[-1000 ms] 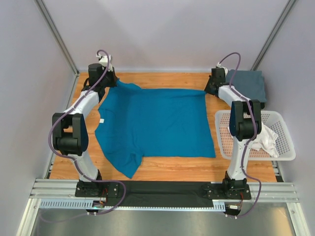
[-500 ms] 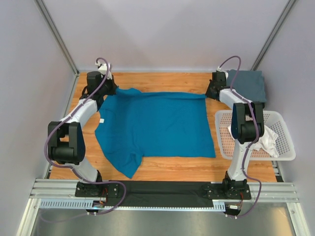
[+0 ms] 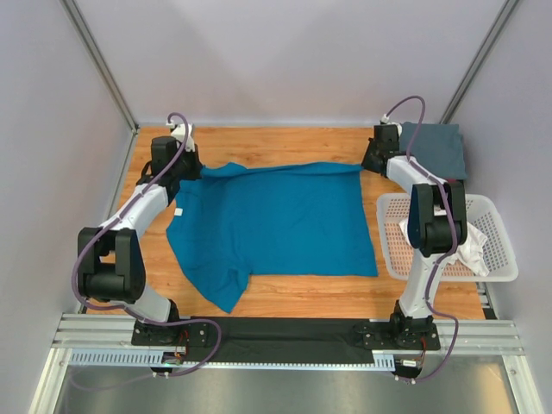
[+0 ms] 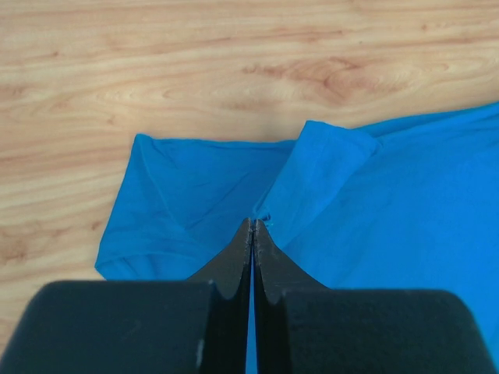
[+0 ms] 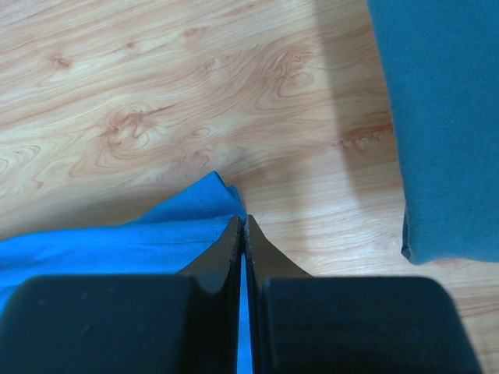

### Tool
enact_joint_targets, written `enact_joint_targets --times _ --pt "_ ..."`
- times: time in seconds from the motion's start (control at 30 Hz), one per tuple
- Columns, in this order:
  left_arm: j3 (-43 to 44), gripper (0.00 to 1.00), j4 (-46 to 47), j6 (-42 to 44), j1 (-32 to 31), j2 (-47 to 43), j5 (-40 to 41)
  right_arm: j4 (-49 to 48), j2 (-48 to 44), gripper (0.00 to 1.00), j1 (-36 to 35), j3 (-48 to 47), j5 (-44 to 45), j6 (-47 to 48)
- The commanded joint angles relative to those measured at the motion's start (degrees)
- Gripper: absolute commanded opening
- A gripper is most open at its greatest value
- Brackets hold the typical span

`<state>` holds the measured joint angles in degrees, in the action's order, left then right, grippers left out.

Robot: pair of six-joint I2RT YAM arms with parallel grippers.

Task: Fold and stack the t-shirts
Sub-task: Fold the tshirt

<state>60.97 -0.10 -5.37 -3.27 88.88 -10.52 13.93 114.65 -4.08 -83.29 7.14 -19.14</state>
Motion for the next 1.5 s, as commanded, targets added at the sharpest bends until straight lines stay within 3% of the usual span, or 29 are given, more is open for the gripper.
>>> enact_joint_targets --times 0.0,0.73,1.47 --pt "-0.76 0.00 -2.18 1.50 -0.16 -4.06 1.82 -0.13 -3.29 0.00 0.30 0.67 0.69 1.47" --pt "-5.68 0.00 -14.66 2.46 -0.86 -7.93 5.07 4.43 -6.10 0.00 0.21 5.24 -0.81 2.70" --pt "-4.72 0.00 -16.51 2.90 -0.43 -11.97 17.29 8.57 -9.80 0.01 0.12 8.93 -5.99 1.65"
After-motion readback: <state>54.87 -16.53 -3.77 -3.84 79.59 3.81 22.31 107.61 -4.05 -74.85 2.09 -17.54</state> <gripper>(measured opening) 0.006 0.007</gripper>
